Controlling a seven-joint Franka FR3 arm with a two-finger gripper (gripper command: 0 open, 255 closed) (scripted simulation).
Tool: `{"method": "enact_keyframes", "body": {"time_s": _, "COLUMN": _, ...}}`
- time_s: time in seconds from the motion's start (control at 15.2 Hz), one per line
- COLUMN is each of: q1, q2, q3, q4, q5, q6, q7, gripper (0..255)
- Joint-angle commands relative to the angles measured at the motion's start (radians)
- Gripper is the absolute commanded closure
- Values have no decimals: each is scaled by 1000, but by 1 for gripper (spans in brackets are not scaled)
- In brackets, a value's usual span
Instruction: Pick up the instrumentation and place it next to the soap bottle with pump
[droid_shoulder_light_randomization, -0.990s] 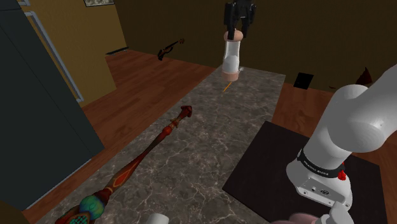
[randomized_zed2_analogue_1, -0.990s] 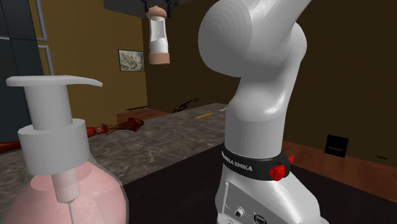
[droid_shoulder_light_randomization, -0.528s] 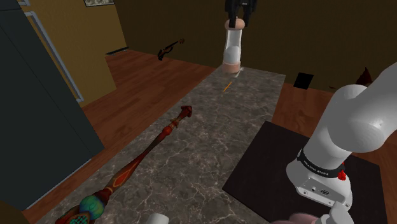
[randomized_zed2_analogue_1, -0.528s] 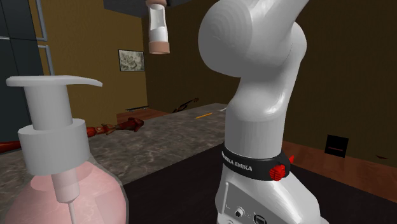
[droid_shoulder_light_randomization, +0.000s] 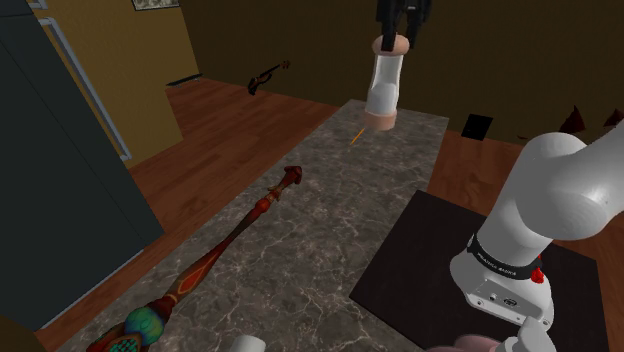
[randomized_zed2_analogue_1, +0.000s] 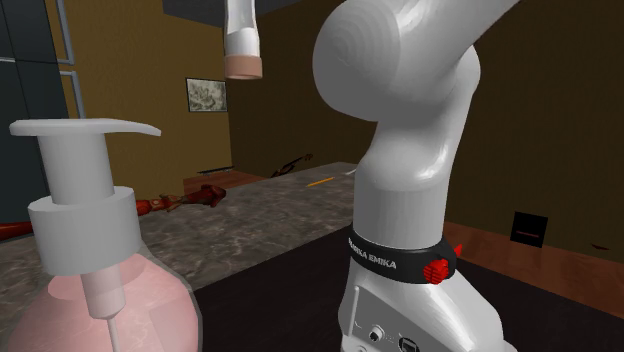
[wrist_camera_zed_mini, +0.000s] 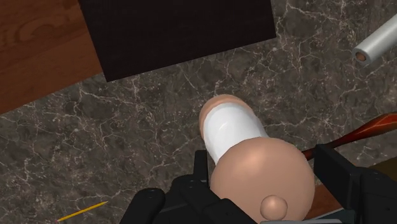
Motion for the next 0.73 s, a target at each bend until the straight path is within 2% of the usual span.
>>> {"method": "enact_keyframes", "body": {"time_s": 0.0, "q1": 7, "q2": -54, "q3": 27, "q4": -30, "q5": 17, "q6": -21, "q7": 34, "gripper": 255}}
{"method": "enact_keyframes", "body": {"time_s": 0.66, "q1": 44, "q2": -308, "q3": 174, "q4": -152, "q5": 145, "q6": -131, "q7": 211, "gripper": 255}}
